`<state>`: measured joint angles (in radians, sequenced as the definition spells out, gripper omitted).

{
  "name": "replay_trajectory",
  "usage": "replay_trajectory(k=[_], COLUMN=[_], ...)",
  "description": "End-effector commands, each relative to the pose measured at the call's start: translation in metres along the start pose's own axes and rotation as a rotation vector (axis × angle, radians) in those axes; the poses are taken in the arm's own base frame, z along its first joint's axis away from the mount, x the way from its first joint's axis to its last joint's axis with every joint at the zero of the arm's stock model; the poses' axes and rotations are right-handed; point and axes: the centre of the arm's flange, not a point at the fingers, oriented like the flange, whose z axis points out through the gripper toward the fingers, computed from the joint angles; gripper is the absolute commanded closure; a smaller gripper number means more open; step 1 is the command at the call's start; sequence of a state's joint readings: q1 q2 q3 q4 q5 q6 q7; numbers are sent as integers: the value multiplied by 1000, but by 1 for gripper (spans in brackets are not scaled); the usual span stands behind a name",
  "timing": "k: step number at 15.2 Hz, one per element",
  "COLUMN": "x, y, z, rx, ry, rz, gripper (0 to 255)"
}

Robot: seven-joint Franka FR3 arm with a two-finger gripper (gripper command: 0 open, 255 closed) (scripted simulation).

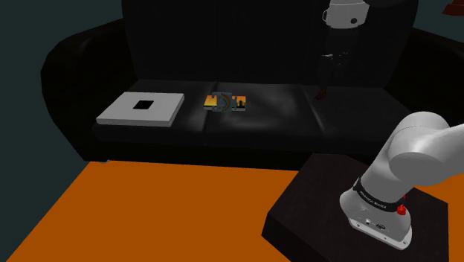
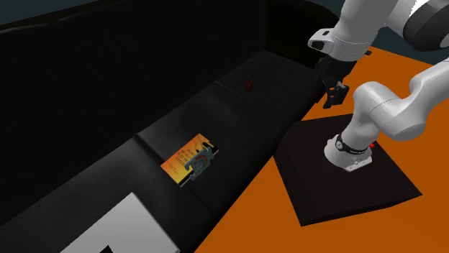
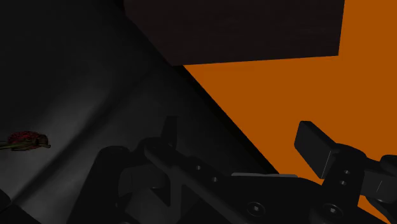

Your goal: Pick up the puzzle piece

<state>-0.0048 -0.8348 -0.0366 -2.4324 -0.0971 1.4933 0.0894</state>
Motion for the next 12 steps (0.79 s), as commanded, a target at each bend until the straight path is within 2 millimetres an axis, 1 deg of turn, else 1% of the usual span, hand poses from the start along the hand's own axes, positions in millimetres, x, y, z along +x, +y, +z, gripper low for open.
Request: replay_trajectory(k=[1,7,12], x=[0,78,143], y=[0,9,8], z=[0,18,34], rx=[0,19,35], ry=[0,-6,-11], rz=[0,-125,-230], gripper=[0,0,0])
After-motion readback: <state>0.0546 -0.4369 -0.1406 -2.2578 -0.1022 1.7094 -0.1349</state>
